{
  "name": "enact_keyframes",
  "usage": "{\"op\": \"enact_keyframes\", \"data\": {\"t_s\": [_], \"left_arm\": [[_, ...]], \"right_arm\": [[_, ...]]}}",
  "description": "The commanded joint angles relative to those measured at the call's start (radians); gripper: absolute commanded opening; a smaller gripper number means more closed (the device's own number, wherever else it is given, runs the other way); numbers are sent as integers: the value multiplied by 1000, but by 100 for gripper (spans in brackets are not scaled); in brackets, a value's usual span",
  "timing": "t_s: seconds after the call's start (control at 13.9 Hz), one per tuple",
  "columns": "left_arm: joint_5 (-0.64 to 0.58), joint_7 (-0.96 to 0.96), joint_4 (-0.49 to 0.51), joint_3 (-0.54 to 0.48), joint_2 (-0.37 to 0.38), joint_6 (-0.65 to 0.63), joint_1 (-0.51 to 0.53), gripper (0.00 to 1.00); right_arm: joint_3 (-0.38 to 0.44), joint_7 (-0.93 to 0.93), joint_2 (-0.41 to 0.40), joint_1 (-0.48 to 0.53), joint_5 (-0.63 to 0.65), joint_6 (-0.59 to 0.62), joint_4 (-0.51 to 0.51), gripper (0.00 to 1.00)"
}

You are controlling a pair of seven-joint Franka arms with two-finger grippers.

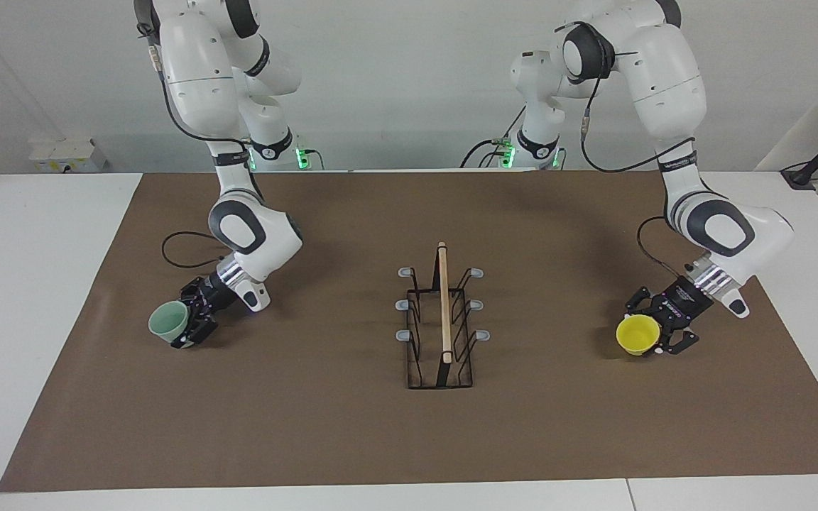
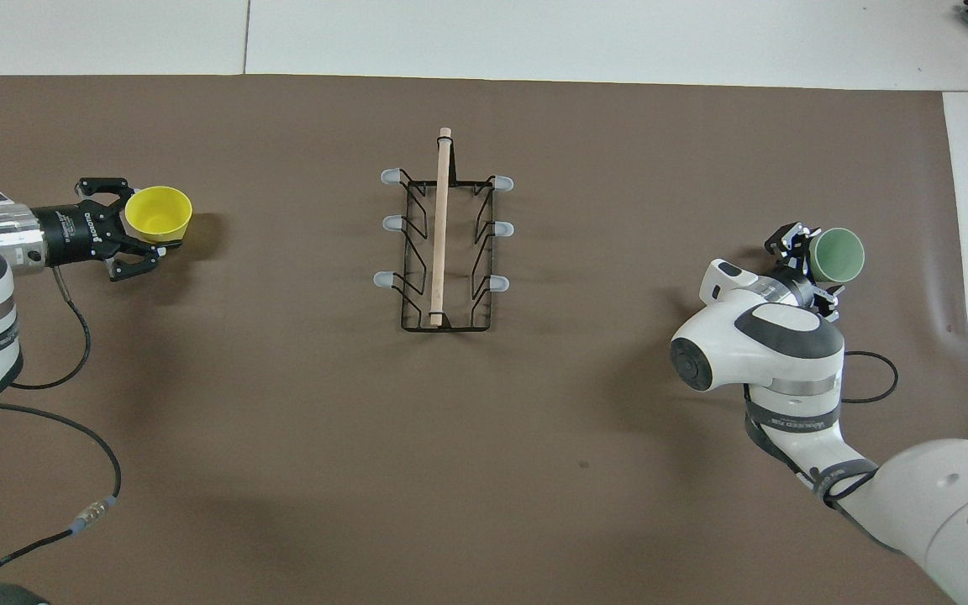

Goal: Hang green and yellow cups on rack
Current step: 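Lift the yellow cup with the left gripper while the right gripper lifts the green cup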

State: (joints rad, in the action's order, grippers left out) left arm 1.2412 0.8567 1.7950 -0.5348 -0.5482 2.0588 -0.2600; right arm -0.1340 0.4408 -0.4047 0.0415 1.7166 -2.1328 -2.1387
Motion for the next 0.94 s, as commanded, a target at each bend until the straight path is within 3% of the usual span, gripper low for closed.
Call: {"op": "enact_keyframes", "data": {"t_s": [0.0, 0.22, 0.29, 0.5, 0.86], "left_arm": [[-77, -7, 23, -4, 59, 15, -11, 42], [-178, -8, -17, -4, 109, 4, -10, 0], [-210, -8, -31, 6, 128, 12, -10, 0], [-354, -1, -72, 53, 166, 17, -10, 0], [-585, 5, -147, 71, 195, 9, -8, 0]], "right_arm": [[-9, -33, -3, 20, 64, -19, -10, 96], [-9, -31, -5, 18, 70, -26, -10, 31], [-9, -33, -5, 18, 70, -22, -10, 14], [-10, -30, -2, 1, 43, -4, -1, 9], [-19, 4, 64, 0, -191, -33, 3, 0]]}}
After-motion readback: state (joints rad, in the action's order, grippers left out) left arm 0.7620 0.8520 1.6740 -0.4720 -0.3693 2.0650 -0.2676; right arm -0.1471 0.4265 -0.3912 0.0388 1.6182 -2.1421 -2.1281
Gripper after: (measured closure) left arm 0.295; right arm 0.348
